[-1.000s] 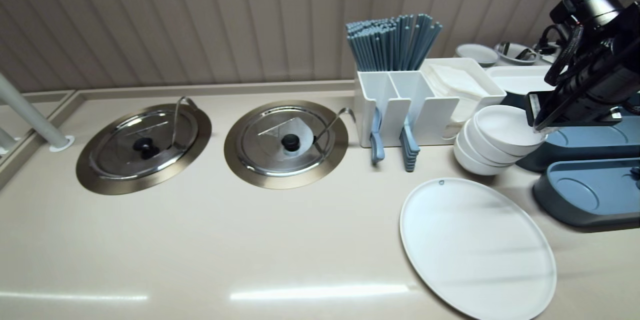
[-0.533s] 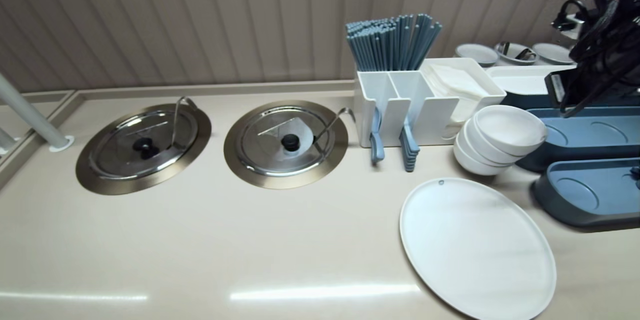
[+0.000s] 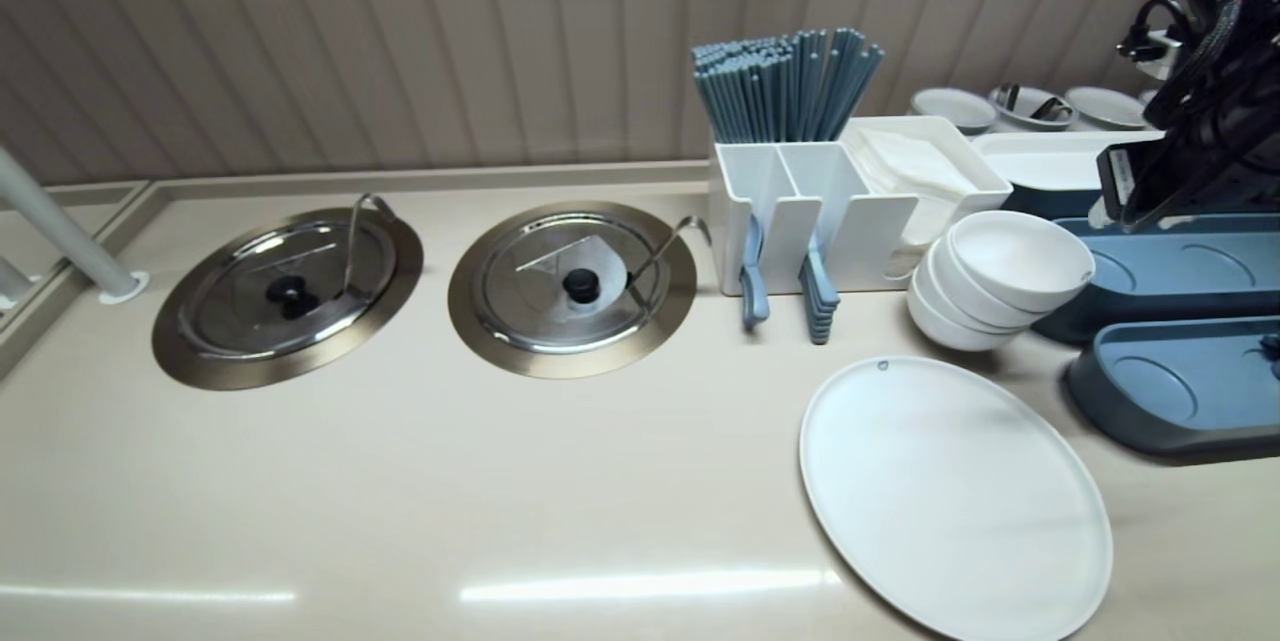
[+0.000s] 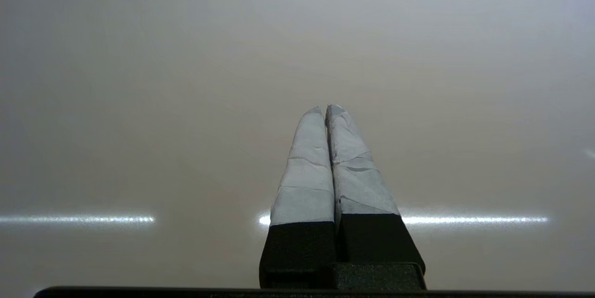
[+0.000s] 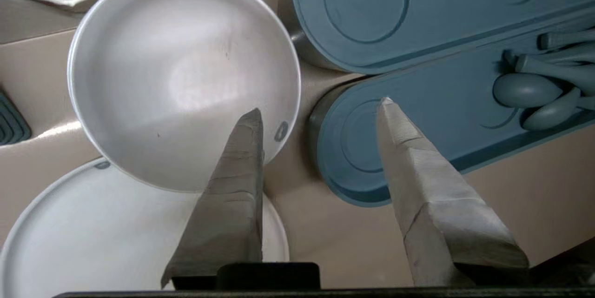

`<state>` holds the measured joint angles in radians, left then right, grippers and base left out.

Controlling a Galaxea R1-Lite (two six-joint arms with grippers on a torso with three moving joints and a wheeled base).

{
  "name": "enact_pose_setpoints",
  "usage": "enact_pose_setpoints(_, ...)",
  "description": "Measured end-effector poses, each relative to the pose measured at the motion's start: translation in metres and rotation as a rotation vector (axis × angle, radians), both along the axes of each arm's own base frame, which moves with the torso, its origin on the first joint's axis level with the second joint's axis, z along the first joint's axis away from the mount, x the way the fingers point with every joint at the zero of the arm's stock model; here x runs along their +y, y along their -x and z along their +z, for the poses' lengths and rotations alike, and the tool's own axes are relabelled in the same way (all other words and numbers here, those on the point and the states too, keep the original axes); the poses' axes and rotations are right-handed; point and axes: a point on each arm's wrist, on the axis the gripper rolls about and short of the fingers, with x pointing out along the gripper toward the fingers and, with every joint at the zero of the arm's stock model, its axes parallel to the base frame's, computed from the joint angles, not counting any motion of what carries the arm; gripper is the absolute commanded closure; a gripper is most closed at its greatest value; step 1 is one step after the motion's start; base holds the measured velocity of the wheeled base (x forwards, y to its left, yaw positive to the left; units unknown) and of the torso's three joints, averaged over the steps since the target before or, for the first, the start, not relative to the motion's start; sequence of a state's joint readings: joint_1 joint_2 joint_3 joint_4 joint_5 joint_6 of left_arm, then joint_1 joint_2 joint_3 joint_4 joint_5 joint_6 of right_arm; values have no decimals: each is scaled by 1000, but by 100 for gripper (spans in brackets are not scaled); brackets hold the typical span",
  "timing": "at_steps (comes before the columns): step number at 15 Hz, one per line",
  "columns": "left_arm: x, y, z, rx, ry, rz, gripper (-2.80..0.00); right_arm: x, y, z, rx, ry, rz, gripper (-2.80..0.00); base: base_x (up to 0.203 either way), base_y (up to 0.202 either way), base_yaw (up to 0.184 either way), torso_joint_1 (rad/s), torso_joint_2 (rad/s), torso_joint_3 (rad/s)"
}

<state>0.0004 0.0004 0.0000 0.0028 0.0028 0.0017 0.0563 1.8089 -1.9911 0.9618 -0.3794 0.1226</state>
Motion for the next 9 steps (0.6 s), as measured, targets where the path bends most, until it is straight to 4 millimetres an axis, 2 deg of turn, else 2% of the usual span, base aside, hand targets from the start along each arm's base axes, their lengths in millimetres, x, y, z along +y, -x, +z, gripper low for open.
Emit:
enact_pose_setpoints(4, 0, 0, 0, 0, 0, 0, 0, 4, 4, -7, 69, -51, -7, -280, 0, 0, 0, 0, 0, 0)
enact_pose_setpoints(9, 0, 0, 0, 0, 0, 0, 0, 5, -12, -23, 113, -69, -25, -280, 0, 0, 0, 0, 0, 0)
